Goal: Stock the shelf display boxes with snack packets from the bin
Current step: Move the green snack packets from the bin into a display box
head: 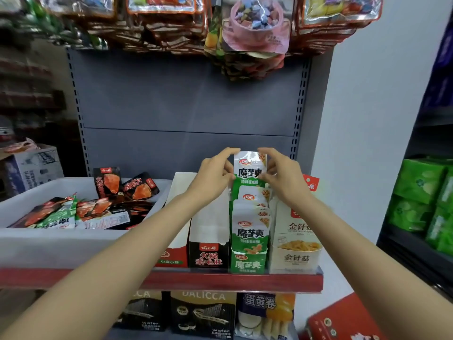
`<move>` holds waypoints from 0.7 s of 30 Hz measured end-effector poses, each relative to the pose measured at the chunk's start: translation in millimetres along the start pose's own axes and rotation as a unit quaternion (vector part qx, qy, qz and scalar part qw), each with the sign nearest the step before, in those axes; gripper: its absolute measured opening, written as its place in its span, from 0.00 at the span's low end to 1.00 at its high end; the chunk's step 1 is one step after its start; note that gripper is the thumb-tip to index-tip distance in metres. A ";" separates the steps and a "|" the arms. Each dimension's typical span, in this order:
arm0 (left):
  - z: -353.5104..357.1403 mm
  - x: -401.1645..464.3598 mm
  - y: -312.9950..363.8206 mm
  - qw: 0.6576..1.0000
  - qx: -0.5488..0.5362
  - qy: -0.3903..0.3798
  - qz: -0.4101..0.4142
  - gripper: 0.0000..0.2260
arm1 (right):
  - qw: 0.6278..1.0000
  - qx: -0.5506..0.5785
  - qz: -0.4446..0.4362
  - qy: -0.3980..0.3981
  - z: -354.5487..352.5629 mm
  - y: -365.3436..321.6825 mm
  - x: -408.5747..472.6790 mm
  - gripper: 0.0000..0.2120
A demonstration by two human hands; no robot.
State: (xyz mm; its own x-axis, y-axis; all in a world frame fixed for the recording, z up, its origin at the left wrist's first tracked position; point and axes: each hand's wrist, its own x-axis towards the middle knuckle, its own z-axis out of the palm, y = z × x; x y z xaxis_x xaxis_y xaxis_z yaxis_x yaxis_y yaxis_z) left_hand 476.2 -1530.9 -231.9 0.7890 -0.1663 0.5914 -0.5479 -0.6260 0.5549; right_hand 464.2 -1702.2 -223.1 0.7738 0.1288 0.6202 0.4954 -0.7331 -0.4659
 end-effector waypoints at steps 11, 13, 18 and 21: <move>-3.5 -11.3 -2.4 0.985 0.150 -0.073 0.034 0.24 | 0.993 -0.103 0.011 -0.048 1.5 2.9 4.8 0.16; -2.8 -9.2 0.1 0.996 0.070 -0.052 -0.002 0.21 | 0.994 -0.095 0.010 -0.048 1.3 -2.3 7.9 0.15; 2.1 -7.9 2.0 0.999 -0.007 -0.022 -0.037 0.16 | 0.997 -0.081 -0.003 -0.002 5.1 -9.9 12.2 0.06; 1.8 -9.2 2.5 0.999 -0.018 -0.015 -0.043 0.16 | 0.996 -0.083 -0.014 0.014 6.8 -9.5 10.0 0.07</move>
State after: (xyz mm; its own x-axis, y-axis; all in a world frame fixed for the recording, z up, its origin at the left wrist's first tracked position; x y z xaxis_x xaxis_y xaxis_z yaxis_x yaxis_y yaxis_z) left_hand 468.1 -1532.4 -237.0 0.8409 -0.1362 0.5238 -0.4876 -0.6108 0.6238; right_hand 470.0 -1689.4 -216.8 0.7480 0.1336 0.6502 0.4430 -0.8299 -0.3391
